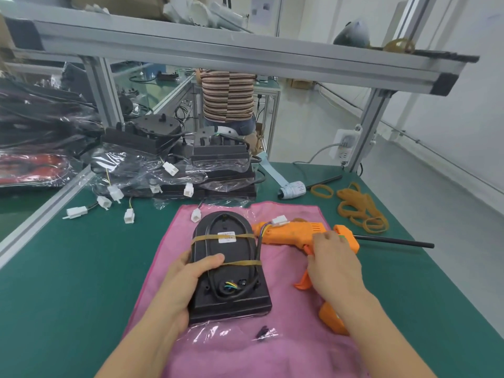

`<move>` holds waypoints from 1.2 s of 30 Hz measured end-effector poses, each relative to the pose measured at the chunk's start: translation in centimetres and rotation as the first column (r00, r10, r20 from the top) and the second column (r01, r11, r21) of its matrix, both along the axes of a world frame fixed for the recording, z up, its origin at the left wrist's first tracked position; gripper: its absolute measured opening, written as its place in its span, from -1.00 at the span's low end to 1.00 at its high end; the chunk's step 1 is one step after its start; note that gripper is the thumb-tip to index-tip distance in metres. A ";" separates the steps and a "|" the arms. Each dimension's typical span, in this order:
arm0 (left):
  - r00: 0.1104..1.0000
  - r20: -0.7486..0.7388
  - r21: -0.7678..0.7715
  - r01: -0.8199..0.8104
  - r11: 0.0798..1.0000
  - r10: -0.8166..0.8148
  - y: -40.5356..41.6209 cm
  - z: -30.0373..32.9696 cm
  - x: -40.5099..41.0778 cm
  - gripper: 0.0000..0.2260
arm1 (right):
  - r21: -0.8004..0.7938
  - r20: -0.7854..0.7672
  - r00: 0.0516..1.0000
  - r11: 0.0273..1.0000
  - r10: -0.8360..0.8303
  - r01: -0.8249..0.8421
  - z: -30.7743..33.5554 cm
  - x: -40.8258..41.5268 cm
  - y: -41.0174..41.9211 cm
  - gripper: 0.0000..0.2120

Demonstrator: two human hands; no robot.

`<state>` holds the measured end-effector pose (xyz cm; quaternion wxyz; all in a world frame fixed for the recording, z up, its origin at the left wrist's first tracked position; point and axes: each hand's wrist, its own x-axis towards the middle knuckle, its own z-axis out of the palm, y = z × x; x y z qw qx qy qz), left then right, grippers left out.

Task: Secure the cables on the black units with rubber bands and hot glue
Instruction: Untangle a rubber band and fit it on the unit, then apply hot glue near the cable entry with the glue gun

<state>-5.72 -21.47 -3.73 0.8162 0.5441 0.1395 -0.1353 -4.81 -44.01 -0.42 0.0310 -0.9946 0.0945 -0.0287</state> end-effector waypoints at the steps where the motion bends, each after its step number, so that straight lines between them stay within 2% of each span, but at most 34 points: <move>1: 1.000 -0.003 0.001 -0.005 1.000 0.005 0.0 -0.1 0.0 -0.61 | -0.027 -0.005 0.999 0.998 -0.049 0.049 0.0 0.0 -0.2 -0.71; 3: 1.000 -0.008 0.008 -0.016 1.000 0.016 0.0 -0.1 0.0 -0.63 | -0.036 -0.021 0.991 0.991 -0.132 0.131 0.1 -0.1 -0.6 -0.65; 6: 0.999 -0.020 0.015 -0.030 0.999 0.030 -0.1 -0.2 0.0 -0.63 | 0.071 -0.117 0.974 0.977 -0.194 0.203 0.6 0.3 -1.6 -0.60; 9: 0.999 -0.025 0.026 -0.034 0.999 0.035 -0.1 -0.2 0.0 -0.62 | 0.076 -0.306 0.939 0.979 -0.158 0.190 0.8 0.9 -2.5 -0.61; 11: 0.999 -0.027 0.030 -0.034 0.999 0.034 -0.1 -0.1 0.0 -0.62 | 0.114 -0.366 0.923 0.978 -0.122 0.174 0.8 1.3 -2.9 -0.61; 15: 0.999 -0.031 0.042 -0.035 0.998 0.036 -0.2 -0.1 0.0 -0.62 | 0.334 -0.392 0.913 0.908 -0.108 0.251 1.6 1.5 -4.1 -0.77; 17: 0.999 -0.031 0.054 -0.033 0.998 0.035 -0.2 -0.1 0.0 -0.63 | 0.444 -0.392 0.913 0.846 -0.114 0.296 1.4 1.5 -4.7 -0.72; 19: 0.999 -0.031 0.067 -0.029 0.997 0.031 -0.2 -0.1 0.1 -0.65 | 0.598 -0.371 0.921 0.729 -0.119 0.334 1.3 1.5 -5.0 -0.67; 22: 0.999 -0.039 0.071 -0.030 0.997 0.033 -0.2 -0.1 0.1 -0.64 | 0.785 -0.394 0.914 0.483 -0.095 0.388 1.3 1.8 -5.1 -0.54; 26: 0.999 -0.035 0.078 -0.030 0.996 0.033 -0.2 -0.2 0.2 -0.62 | 0.887 -0.437 0.898 0.148 -0.039 0.438 1.4 2.2 -5.0 -0.80; 29: 0.999 -0.036 0.078 -0.028 0.997 0.031 -0.3 -0.1 0.2 -0.62 | 0.921 -0.391 0.920 -0.003 0.021 0.391 1.5 2.4 -4.7 -0.85; 32: 0.999 -0.042 0.072 -0.026 0.997 0.029 -0.3 -0.1 0.2 -0.63 | 0.903 -0.362 0.927 -0.208 0.103 0.376 2.0 2.0 -4.0 -0.71; 36: 0.999 -0.047 0.058 -0.023 0.998 0.026 0.0 0.1 0.2 -0.55 | 0.896 -0.282 0.945 -0.306 0.164 0.320 3.0 1.7 -4.1 -0.67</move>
